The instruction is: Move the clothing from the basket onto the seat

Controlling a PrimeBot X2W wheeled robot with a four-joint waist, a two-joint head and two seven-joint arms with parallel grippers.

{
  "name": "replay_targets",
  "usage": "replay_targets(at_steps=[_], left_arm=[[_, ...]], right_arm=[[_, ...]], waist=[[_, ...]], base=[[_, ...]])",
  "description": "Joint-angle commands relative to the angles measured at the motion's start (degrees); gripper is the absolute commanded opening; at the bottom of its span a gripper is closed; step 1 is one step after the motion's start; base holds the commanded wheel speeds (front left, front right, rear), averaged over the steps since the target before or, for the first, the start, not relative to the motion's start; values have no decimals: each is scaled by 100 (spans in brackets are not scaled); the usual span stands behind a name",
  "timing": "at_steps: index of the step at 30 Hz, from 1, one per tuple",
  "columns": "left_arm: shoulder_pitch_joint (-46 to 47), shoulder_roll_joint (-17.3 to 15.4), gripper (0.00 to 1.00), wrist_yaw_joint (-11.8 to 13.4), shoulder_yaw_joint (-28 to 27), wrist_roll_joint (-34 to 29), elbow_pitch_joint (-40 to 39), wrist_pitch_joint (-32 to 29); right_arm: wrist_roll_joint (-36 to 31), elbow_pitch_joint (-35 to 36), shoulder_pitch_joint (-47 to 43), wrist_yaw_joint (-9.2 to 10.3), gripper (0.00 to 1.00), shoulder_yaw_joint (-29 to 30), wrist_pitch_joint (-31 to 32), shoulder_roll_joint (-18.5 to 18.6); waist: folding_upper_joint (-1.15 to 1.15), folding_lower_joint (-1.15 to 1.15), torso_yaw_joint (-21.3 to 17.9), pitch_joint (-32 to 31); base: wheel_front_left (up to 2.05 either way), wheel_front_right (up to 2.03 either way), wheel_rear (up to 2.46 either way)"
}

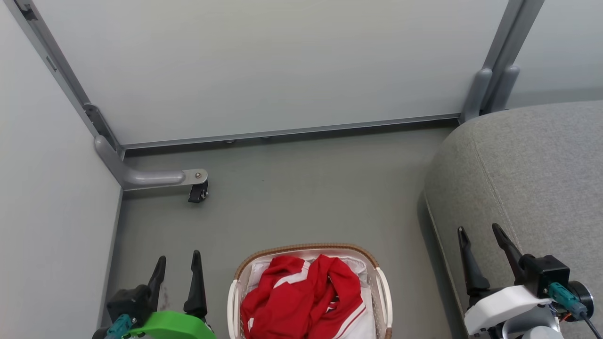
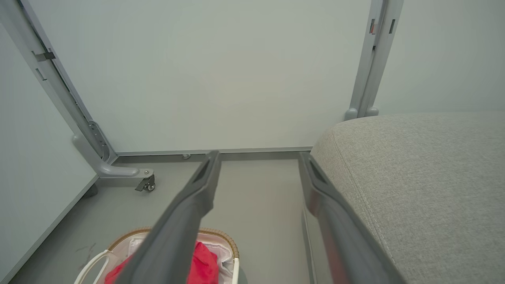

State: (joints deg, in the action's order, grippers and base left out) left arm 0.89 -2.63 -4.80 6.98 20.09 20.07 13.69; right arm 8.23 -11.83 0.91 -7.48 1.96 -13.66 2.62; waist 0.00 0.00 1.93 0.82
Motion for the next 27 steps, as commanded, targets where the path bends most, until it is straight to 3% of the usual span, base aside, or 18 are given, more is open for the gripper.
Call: replay_targets(at_steps=[1,12,27], left_arm=[[-62,-39,100,-14,2,-137,14,54],[-45,-43,100,-7,62,-457,119,169],[-34,-42,100,-16,46,-423,134,149]], right_arm=[[-129,23,-60,-2,100,-1,-60,38],[-567,18,-64,-2,100,-6,-163,43],[-503,15,-45,-1,100,36,-163,42]], waist=[[0,0,3,1],[0,0,21,13],[0,0,23,20]], base=[[0,0,0],[0,0,0],[0,0,0]])
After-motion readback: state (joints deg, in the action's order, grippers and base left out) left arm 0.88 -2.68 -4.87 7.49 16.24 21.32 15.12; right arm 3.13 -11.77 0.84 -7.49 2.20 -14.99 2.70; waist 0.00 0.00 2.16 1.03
